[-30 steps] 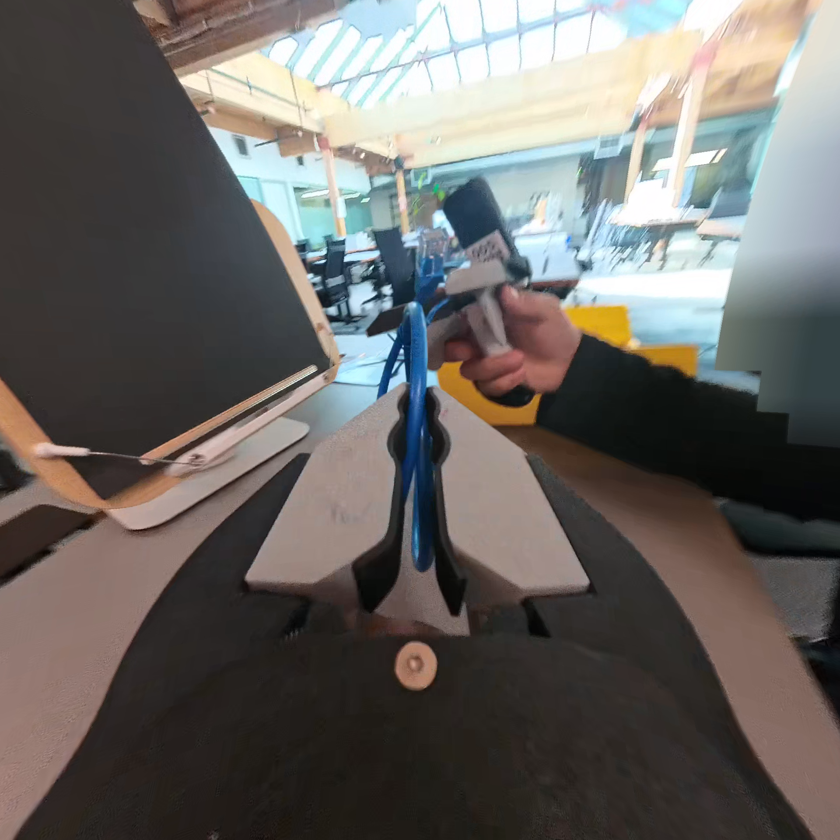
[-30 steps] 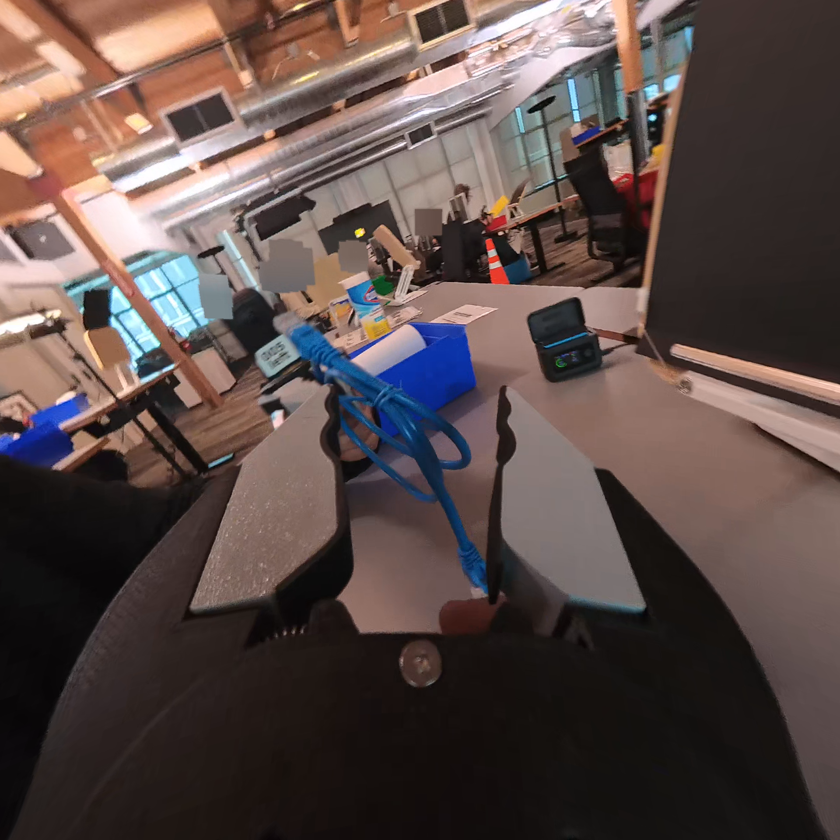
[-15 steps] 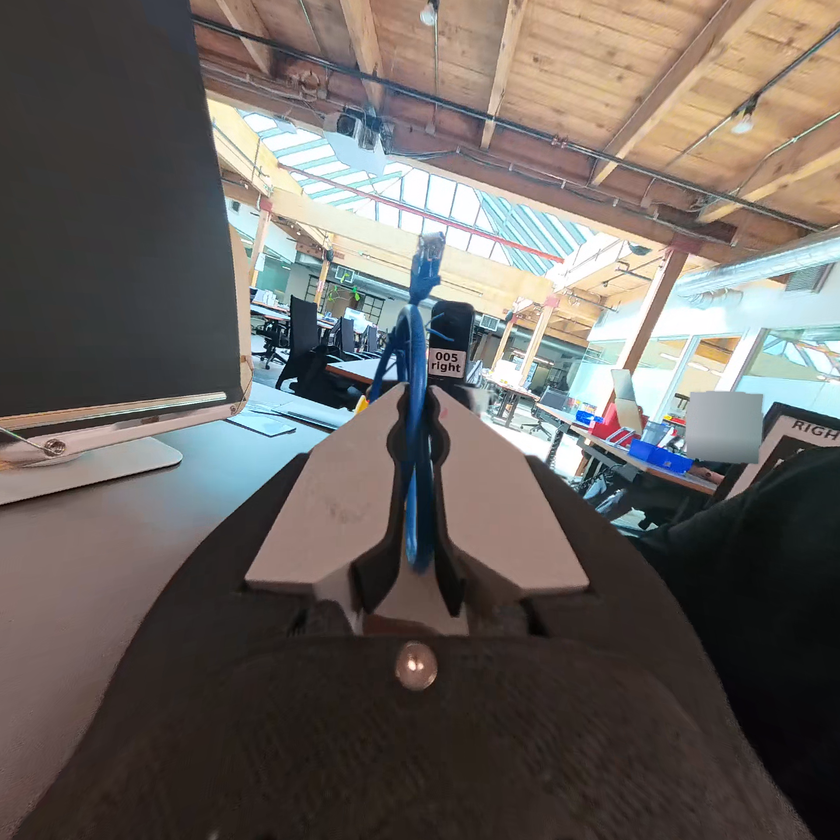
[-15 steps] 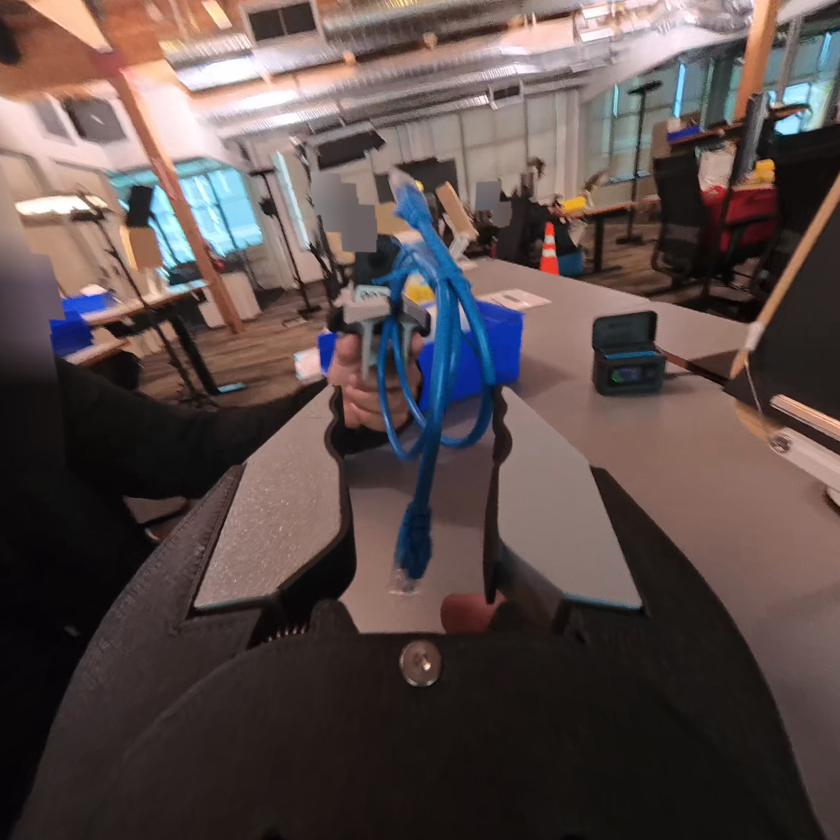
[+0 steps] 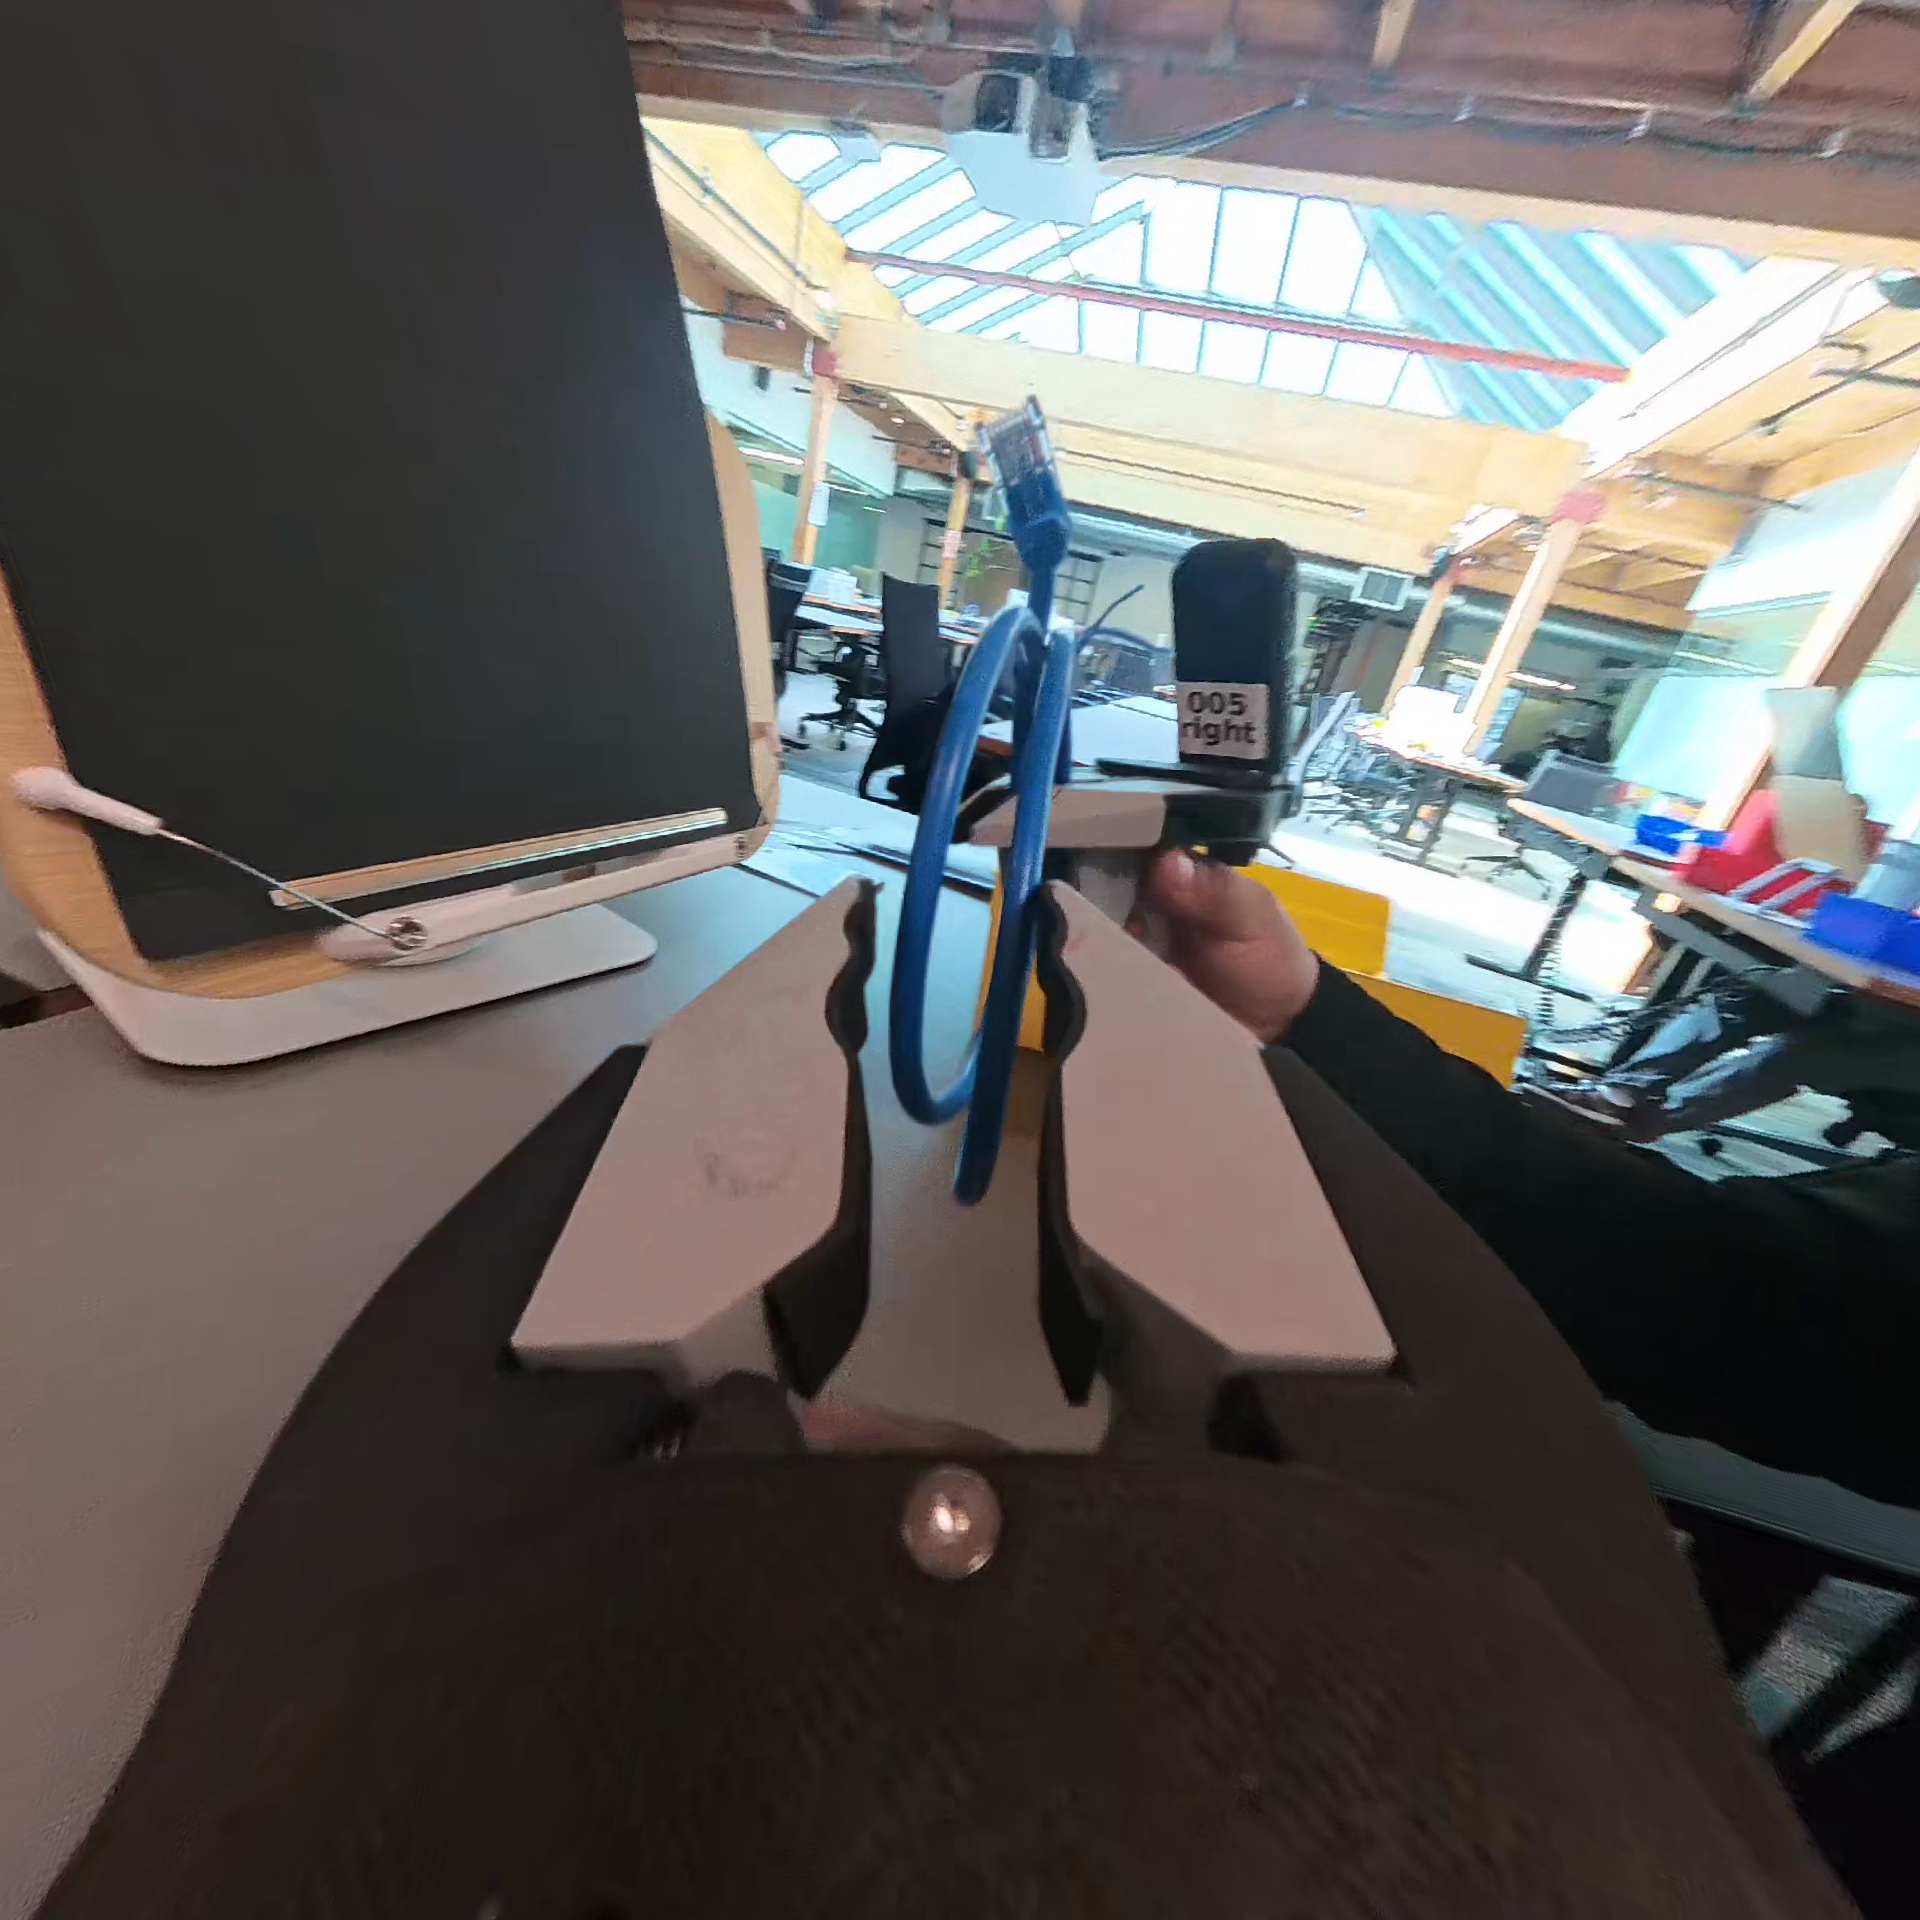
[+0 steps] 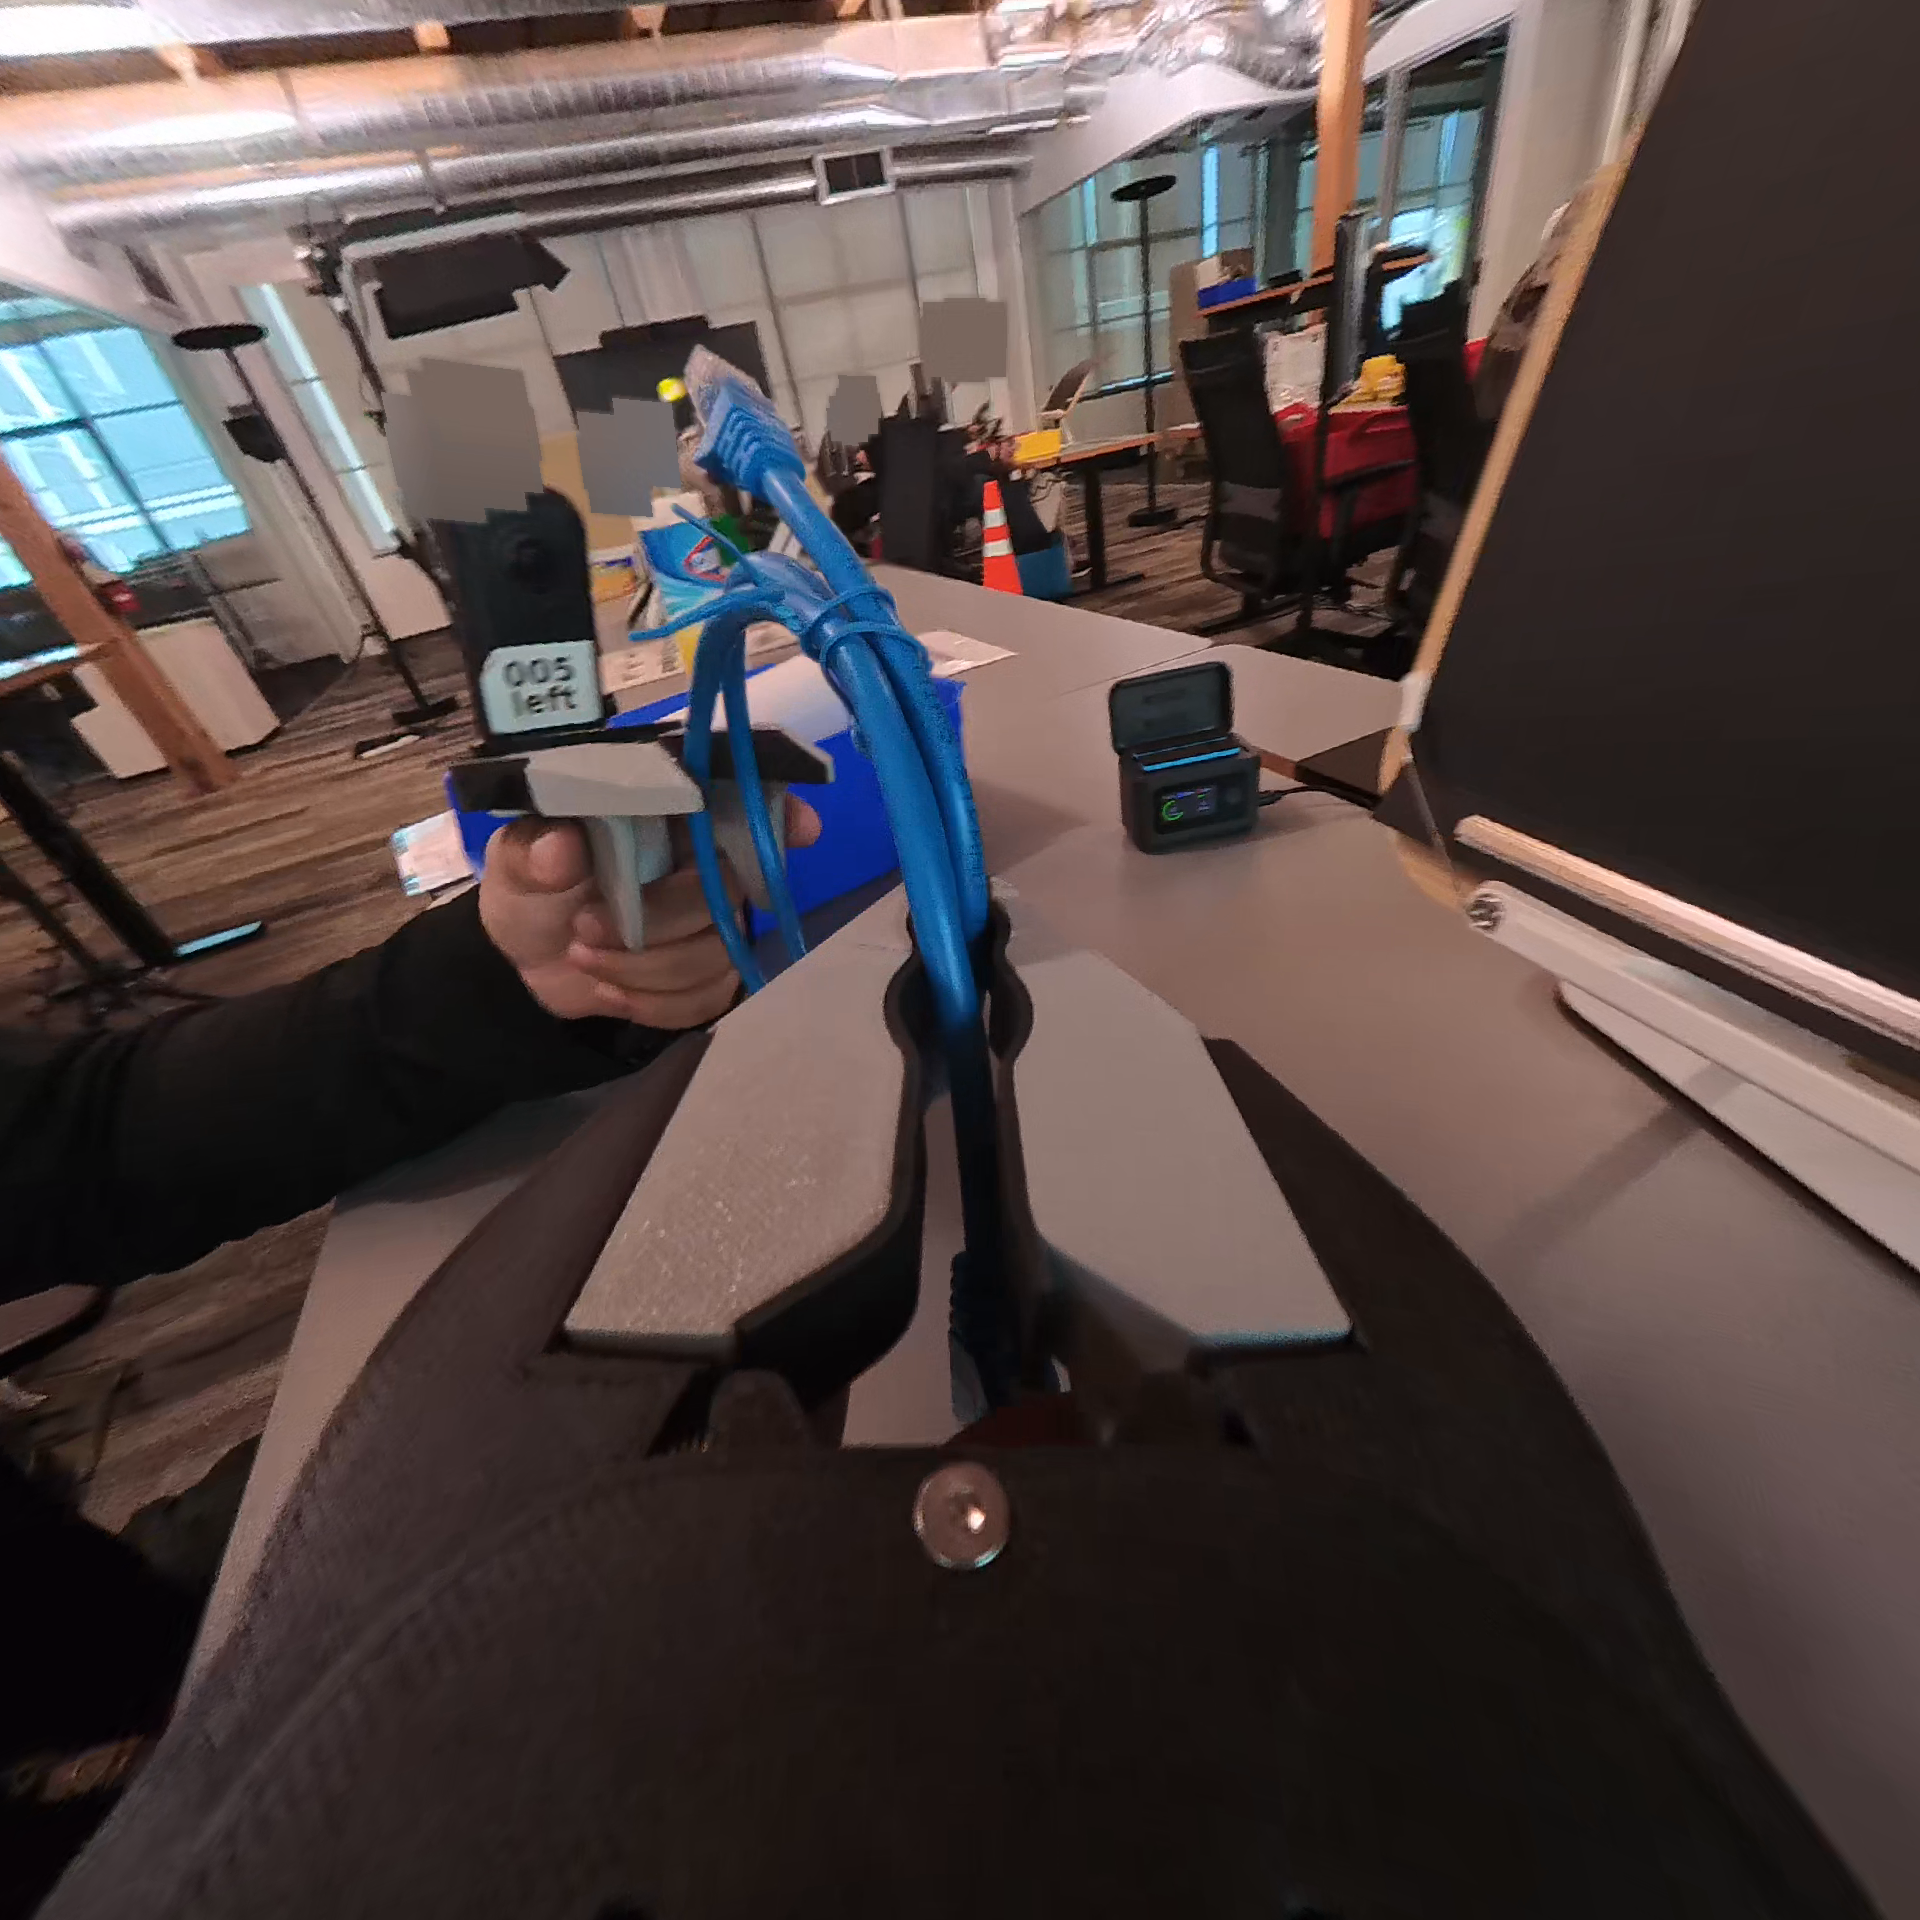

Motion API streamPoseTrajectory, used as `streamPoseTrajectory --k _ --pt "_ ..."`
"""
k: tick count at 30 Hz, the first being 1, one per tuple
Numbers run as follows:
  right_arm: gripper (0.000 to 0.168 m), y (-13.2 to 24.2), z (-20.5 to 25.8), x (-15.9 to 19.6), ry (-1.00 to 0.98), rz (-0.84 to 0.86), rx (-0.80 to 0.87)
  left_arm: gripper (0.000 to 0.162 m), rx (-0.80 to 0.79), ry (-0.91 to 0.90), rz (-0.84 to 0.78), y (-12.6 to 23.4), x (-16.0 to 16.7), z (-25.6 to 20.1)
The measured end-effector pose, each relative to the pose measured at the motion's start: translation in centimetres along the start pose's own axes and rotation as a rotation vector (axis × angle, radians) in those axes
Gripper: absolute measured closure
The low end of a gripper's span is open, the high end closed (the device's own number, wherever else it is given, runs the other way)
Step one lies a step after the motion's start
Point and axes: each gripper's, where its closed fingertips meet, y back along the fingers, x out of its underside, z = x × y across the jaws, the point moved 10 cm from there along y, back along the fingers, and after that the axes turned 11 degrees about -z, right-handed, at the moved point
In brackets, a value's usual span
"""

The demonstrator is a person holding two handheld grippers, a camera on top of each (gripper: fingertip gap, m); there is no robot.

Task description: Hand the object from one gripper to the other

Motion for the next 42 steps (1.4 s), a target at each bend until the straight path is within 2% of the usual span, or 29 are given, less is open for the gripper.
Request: streamPoseTrajectory --k 3,6,15,21,27,32,38,42 --pt "0.167 0.7 -0.7 -0.5 0.041 -0.041 0.114 0.125 -0.041 -0.004 -0.017 0.3 -0.3 0.4" --pt "0.166 1.6 -1.2 -1.2 0.081 -0.096 0.213 0.126 -0.095 -0.016 -0.019 0.5 -0.3 1.1" --pt "0.166 3.2 -1.7 -2.2 0.197 -0.188 0.416 0.131 -0.198 -0.259 0.16 -0.3 1.9 1.1" --pt "0.166 4.4 -0.4 -3.1 0.308 -0.26 0.515 0.133 -0.227 -0.308 0.178 -0.3 2.2 1.3" --pt "0.166 6.2 3.7 -5.2 0.373 -0.253 0.542 0.135 -0.266 -0.308 0.182 -0.1 2.1 1.8" --pt "0.167 10.4 6.5 -8.5 0.409 -0.255 0.609 0.136 -0.274 -0.329 0.189 -0.1 2.1 1.7" --pt "0.167 17.4 8.1 -13.5 0.532 -0.255 0.852 0.136 -0.3 -0.33 0.204 -0.1 2.2 2.0" --pt "0.167 21.2 8.3 -15.5 0.478 -0.246 0.93 0.137 -0.303 -0.325 0.203 0.0 2.2 2.0"
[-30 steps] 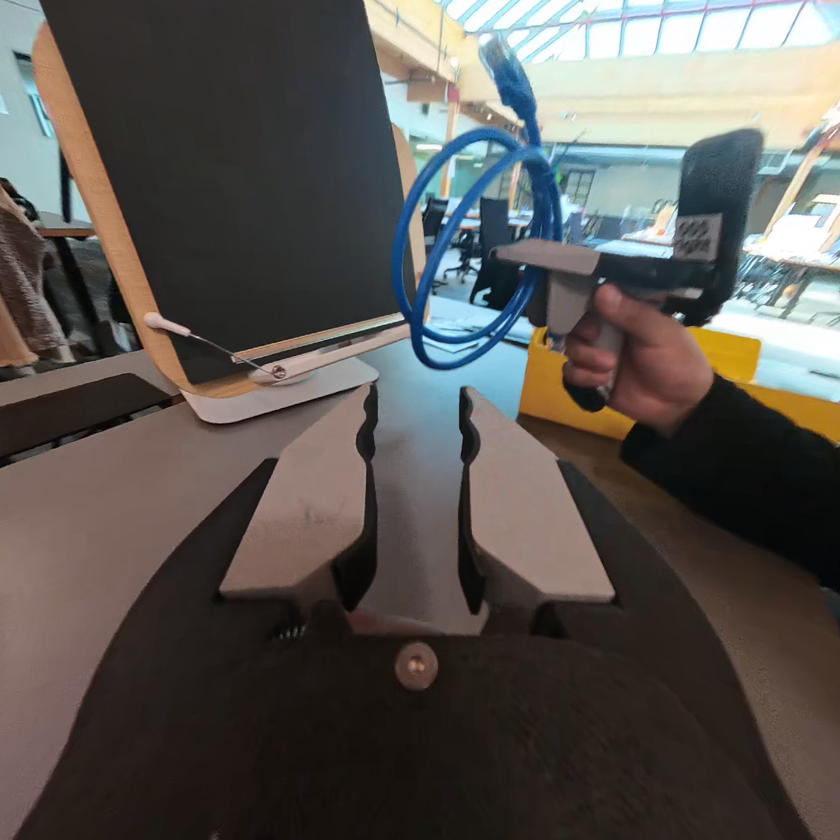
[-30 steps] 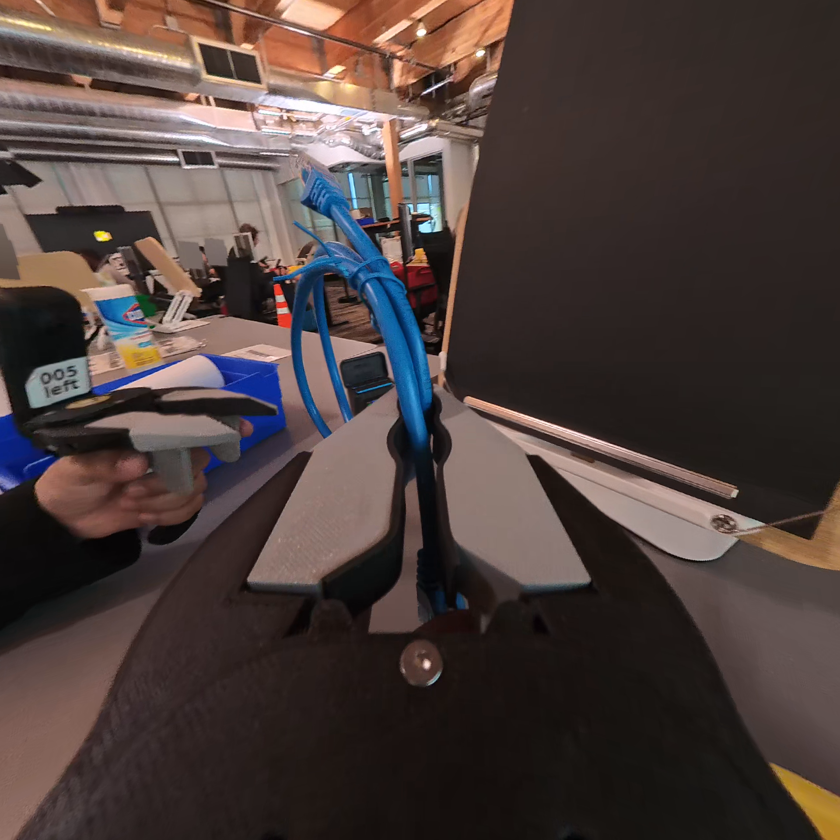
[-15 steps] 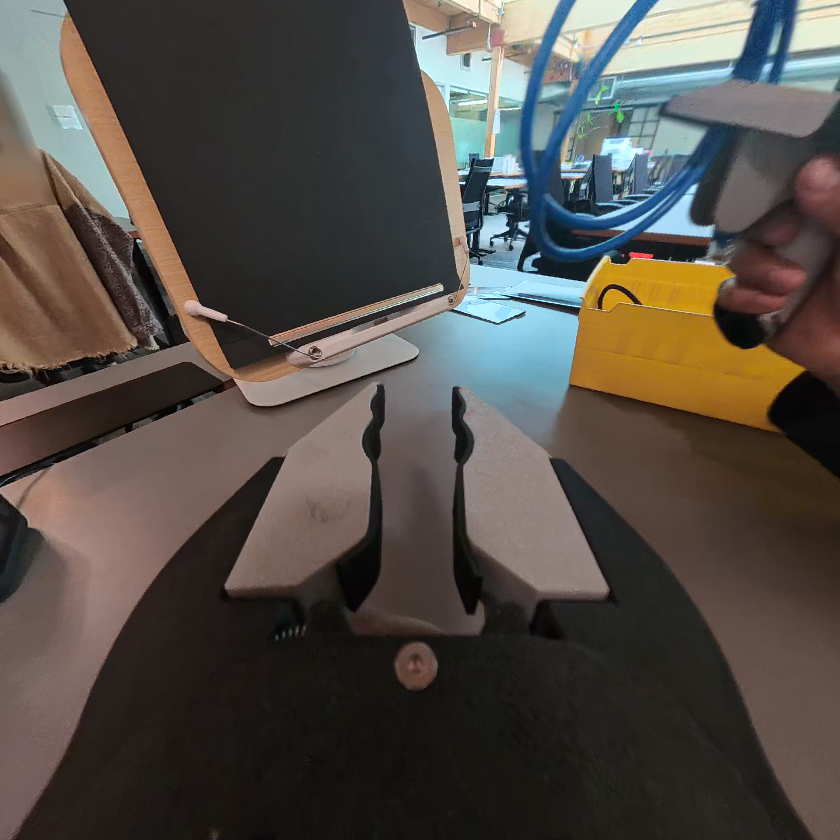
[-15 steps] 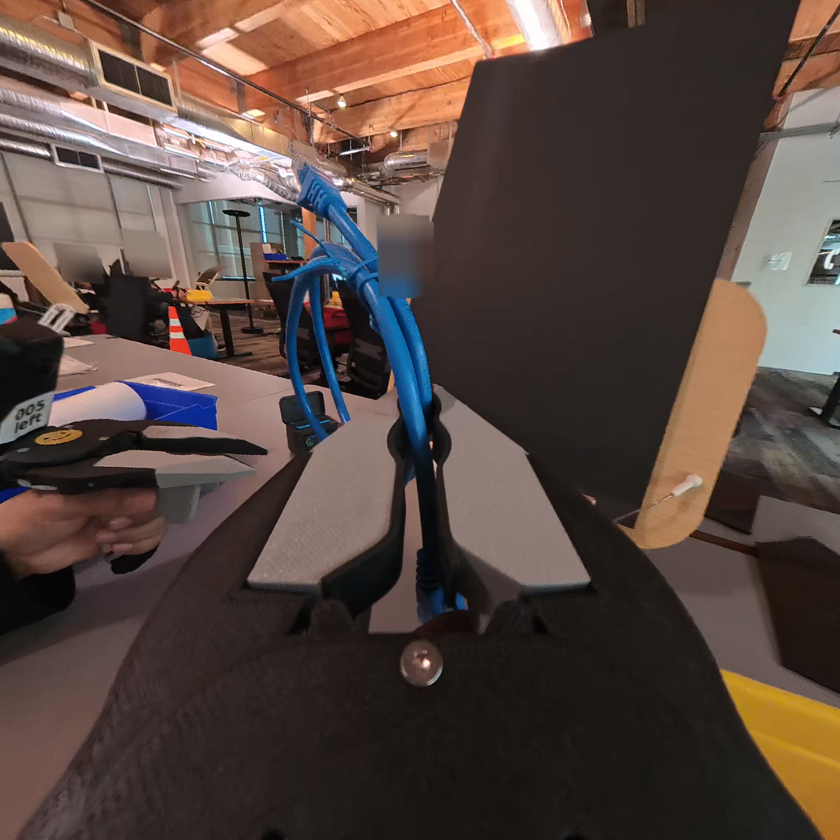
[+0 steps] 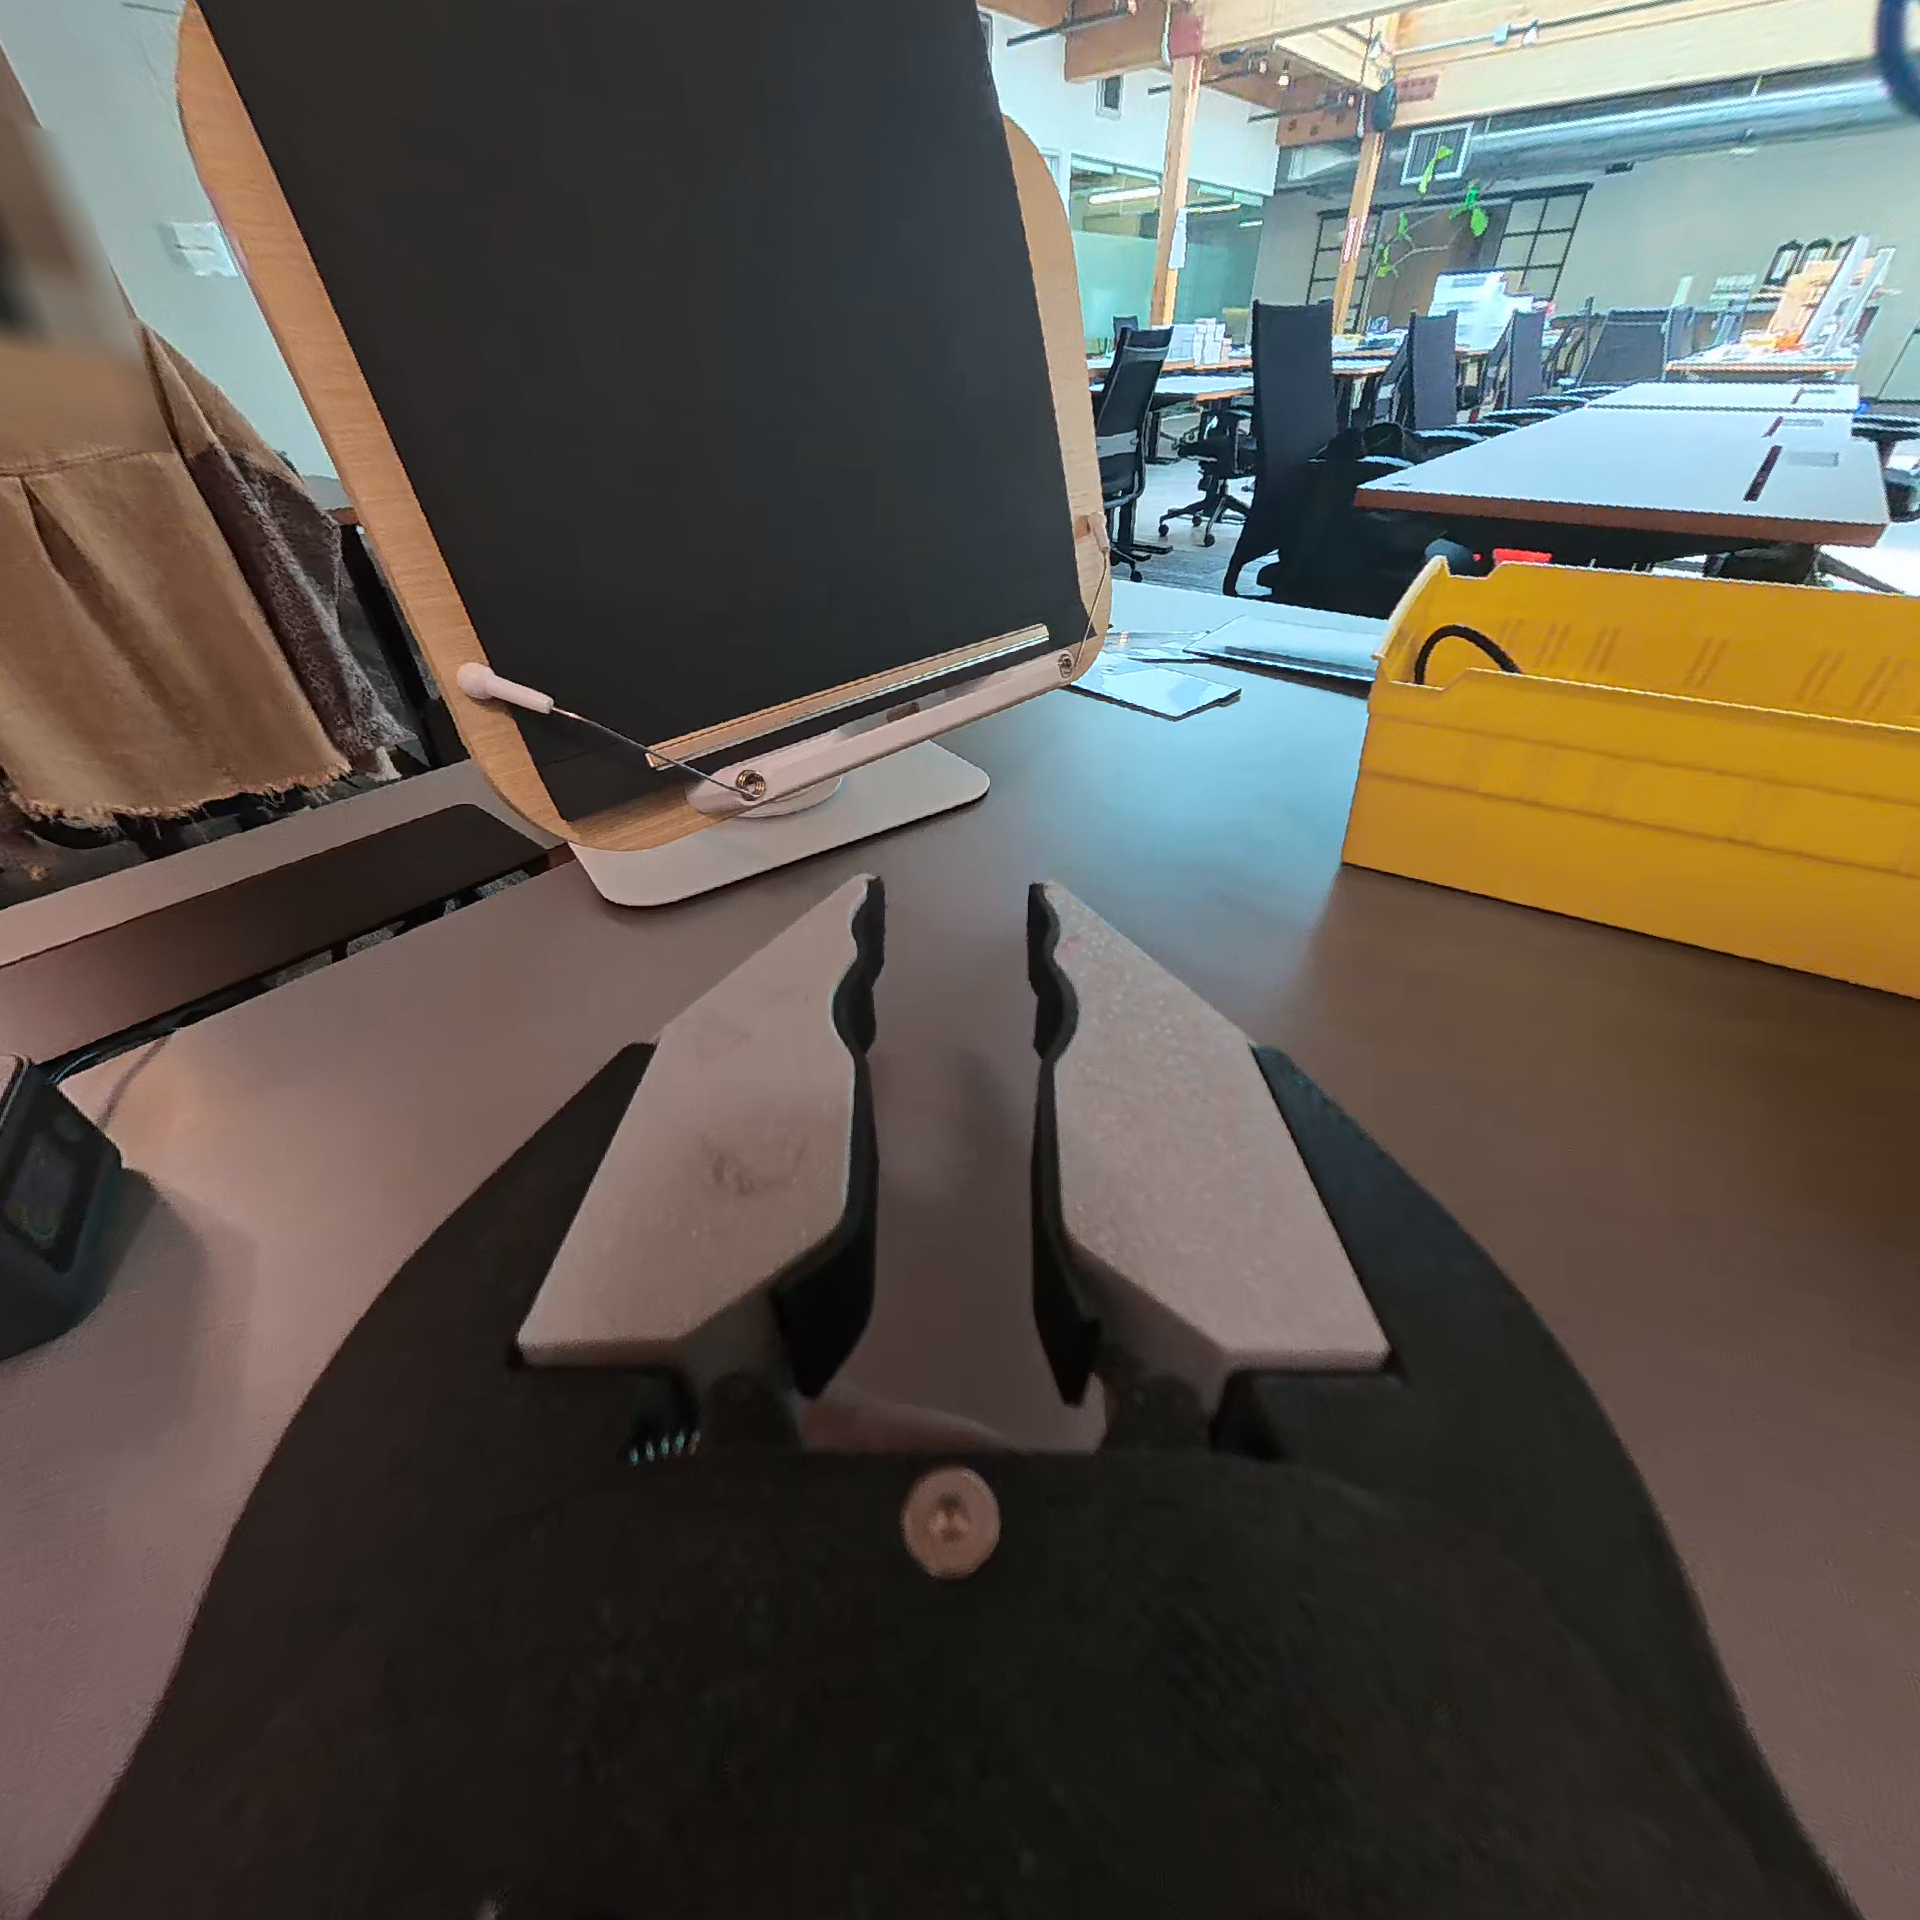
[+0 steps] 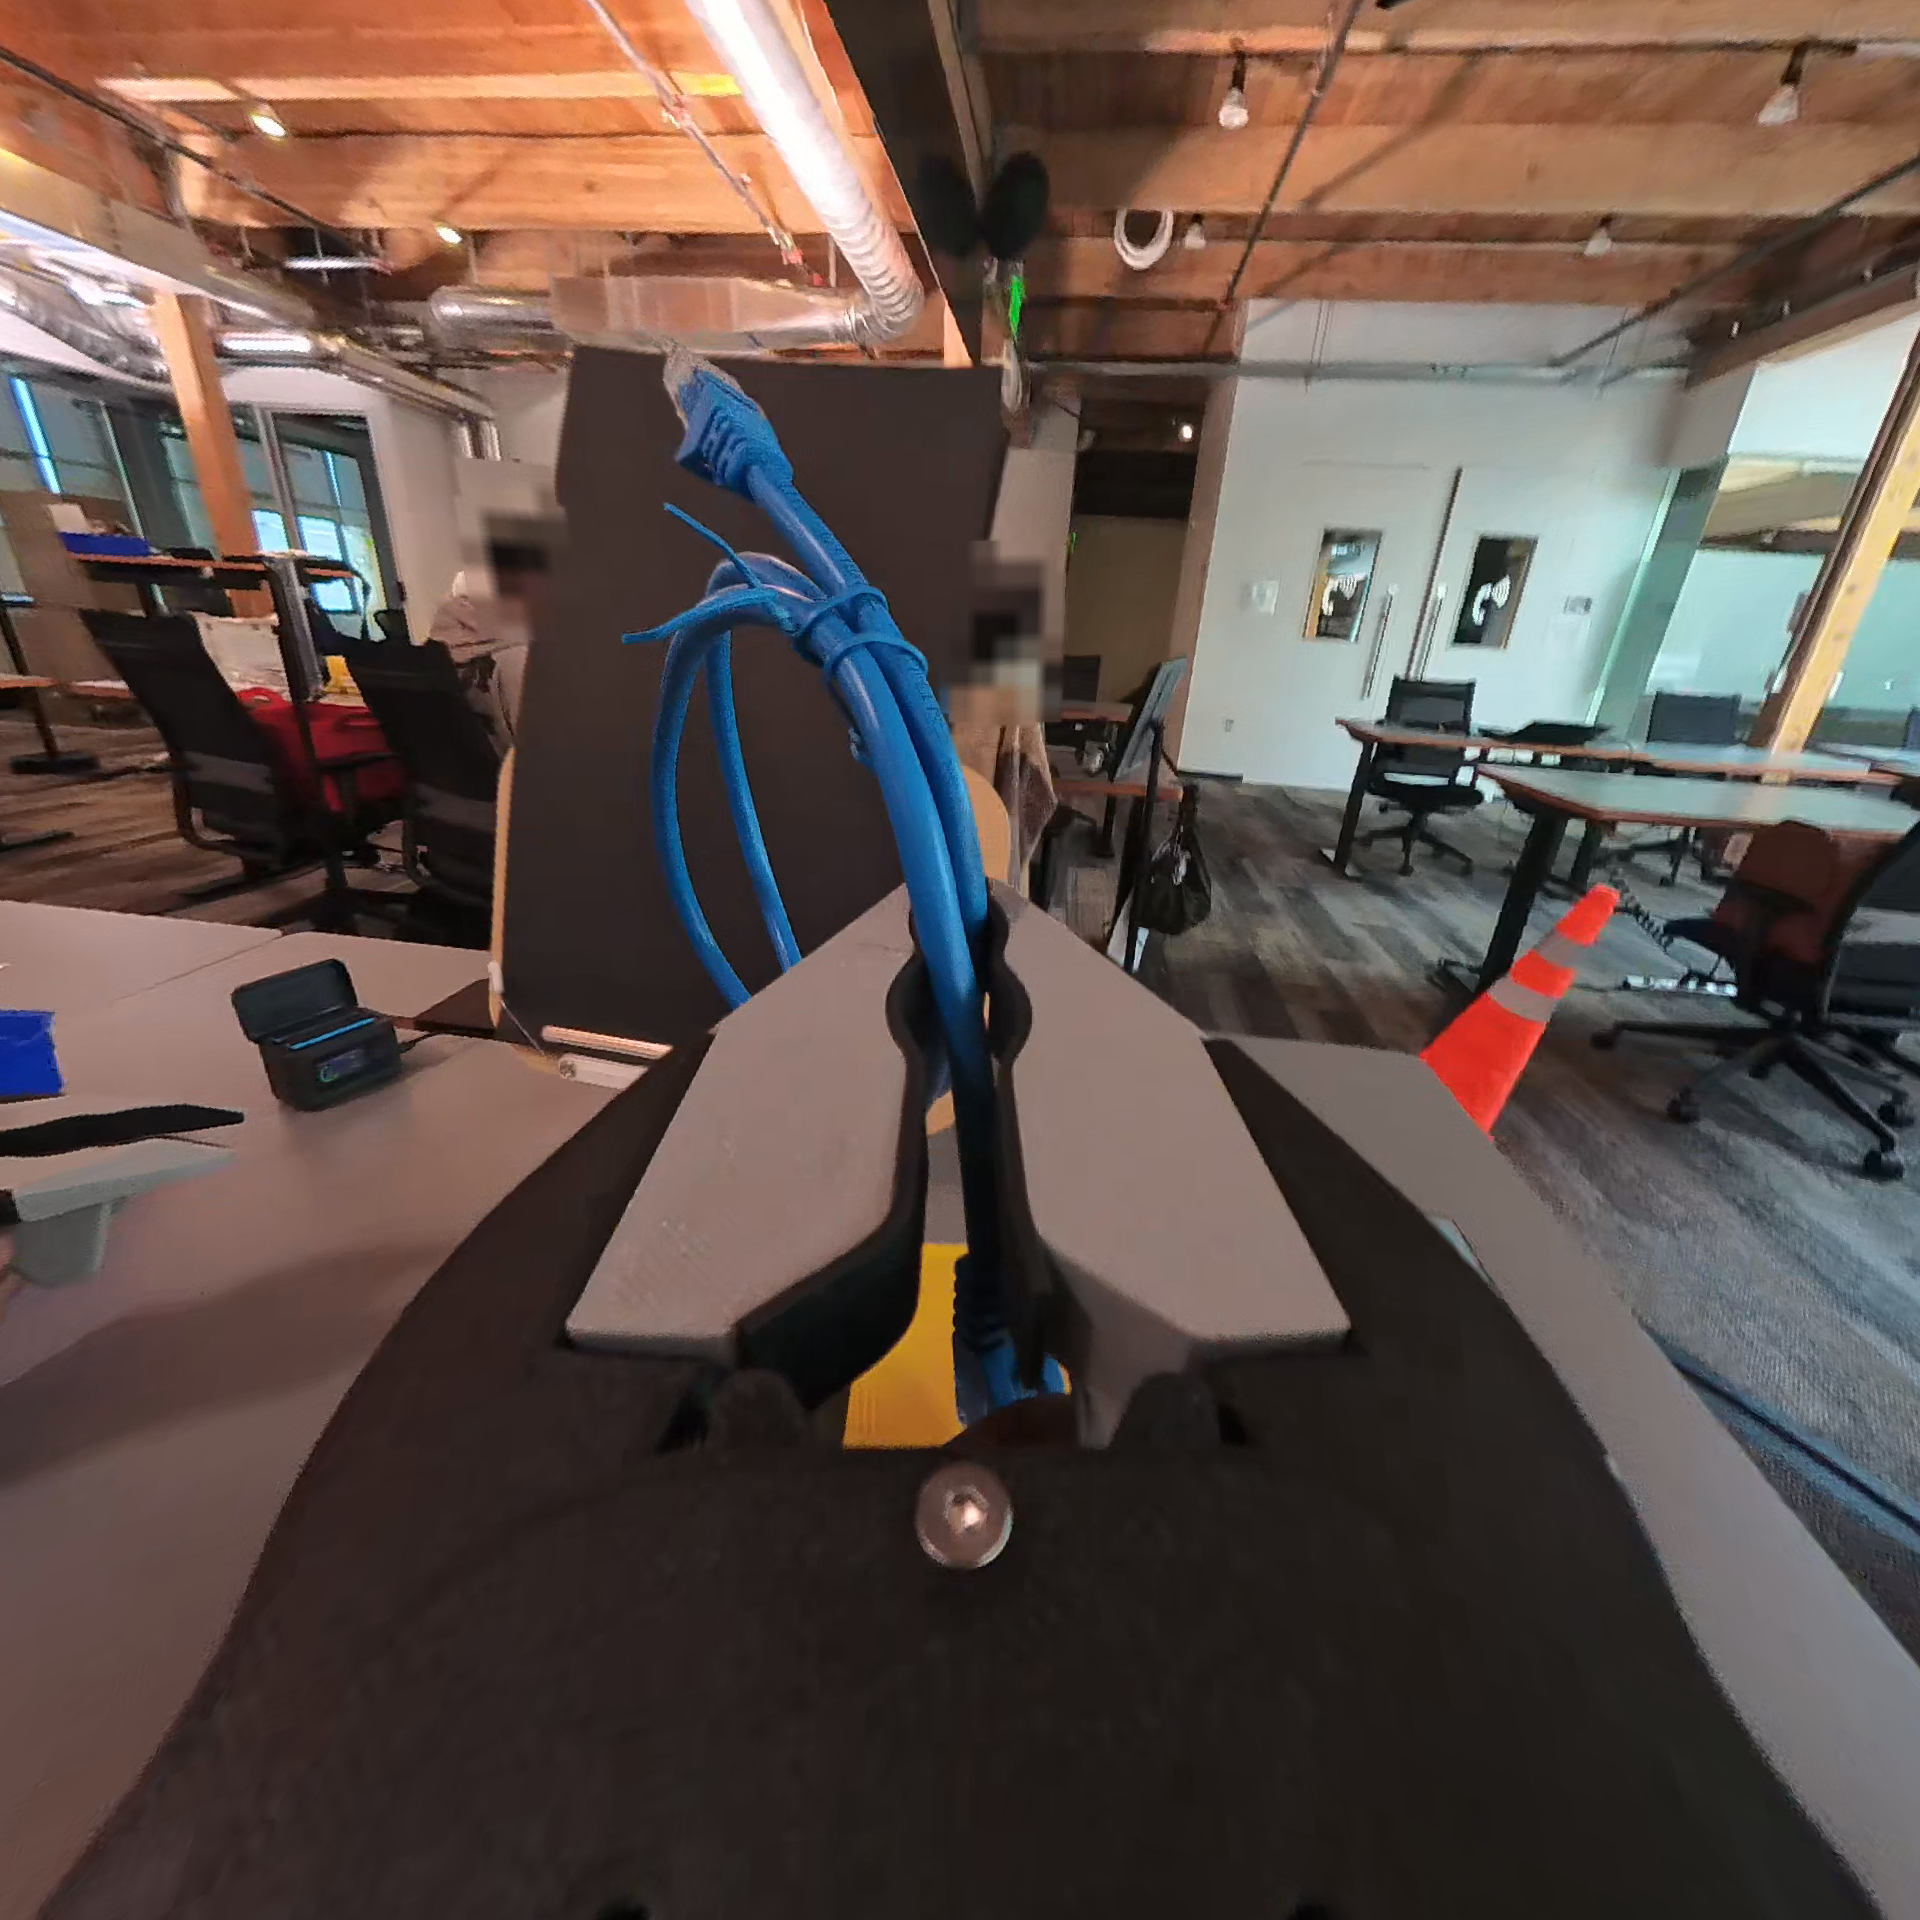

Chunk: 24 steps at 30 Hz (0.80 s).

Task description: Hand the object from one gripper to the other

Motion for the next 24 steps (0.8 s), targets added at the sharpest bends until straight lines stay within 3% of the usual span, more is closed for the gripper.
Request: streamPoseTrajectory --k 4,8,10,12,14,18,24 --pt "0.167 0.0 -2.2 1.3 -0.033 0.189 0.024 0.137 -0.008 -0.018 0.021 -0.1 0.2 0.0" --pt "0.159 -0.6 -4.0 7.8 -0.303 0.62 -0.152 0.137 -0.004 -0.015 0.023 0.0 0.1 -0.1" --pt "0.145 0.0 -5.8 11.6 -0.255 0.851 -0.042 0.137 -0.008 -0.01 0.026 0.0 0.1 0.1" --pt "0.136 0.7 -7.0 13.2 -0.157 0.947 0.064 0.137 -0.012 -0.002 0.028 0.1 0.0 0.2" --pt "0.14 0.6 -6.8 12.6 -0.141 0.897 0.058 0.137 -0.011 0.008 0.027 0.1 0.0 0.2" --pt "0.13 -1.1 -5.4 9.8 -0.089 0.789 0.054 0.137 -0.008 -0.004 0.043 -0.1 0.2 0.1" --pt "0.121 -4.4 4.4 5.9 -0.119 0.571 -0.294 0.135 0.002 -0.025 0.083 -0.4 0.8 -0.2"
